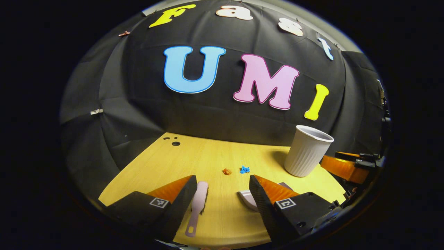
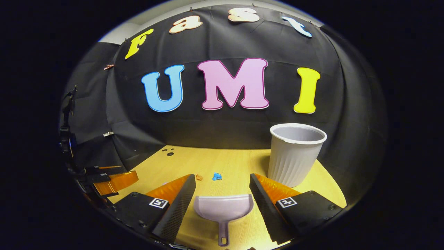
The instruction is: Pick up the small broom and dustpan from the desktop, sweep the trash into the dustpan with the broom, and then empty the trash into the garbage bin.
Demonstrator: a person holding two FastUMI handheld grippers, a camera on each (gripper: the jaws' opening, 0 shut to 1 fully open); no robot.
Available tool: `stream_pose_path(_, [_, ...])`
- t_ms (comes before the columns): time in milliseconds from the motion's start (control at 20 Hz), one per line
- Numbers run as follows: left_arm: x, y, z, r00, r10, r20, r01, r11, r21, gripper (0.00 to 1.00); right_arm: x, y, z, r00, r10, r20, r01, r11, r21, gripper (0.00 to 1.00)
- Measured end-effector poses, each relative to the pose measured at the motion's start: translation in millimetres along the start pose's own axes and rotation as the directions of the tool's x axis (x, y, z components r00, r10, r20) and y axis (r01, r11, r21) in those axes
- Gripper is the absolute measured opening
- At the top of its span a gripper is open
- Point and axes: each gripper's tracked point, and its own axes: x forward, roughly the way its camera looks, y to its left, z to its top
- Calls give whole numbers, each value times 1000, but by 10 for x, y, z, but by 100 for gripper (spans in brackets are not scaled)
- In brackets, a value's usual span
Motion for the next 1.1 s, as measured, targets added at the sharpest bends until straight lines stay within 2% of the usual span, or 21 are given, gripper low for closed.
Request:
stream_pose_path(300, [145, 223, -284, 994, 7, -107, -6, 1000, 13, 96, 69, -91, -154, 999, -24, -49, 26, 999, 38, 98])
stream_pose_path(500, [309, 351, -620, 972, 18, -236, -19, 1000, -2, 96, 73, -183, -254, 996, -48, -78, 51, 998, 45, 99])
stream_pose_path(600, [394, 399, -899, 946, 7, -326, -12, 1000, -14, 96, 64, -232, -341, 993, -60, -98, 64, 997, 34, 99])
stream_pose_path(850, [636, 557, -1463, 863, 34, -505, -47, 999, -13, 96, 45, -305, -598, 983, -81, -165, 89, 995, 41, 99])
stream_pose_path(1100, [918, 675, -1821, 771, 81, -632, -61, 997, 52, 96, -14, -418, -795, 969, -111, -221, 127, 990, 59, 99])
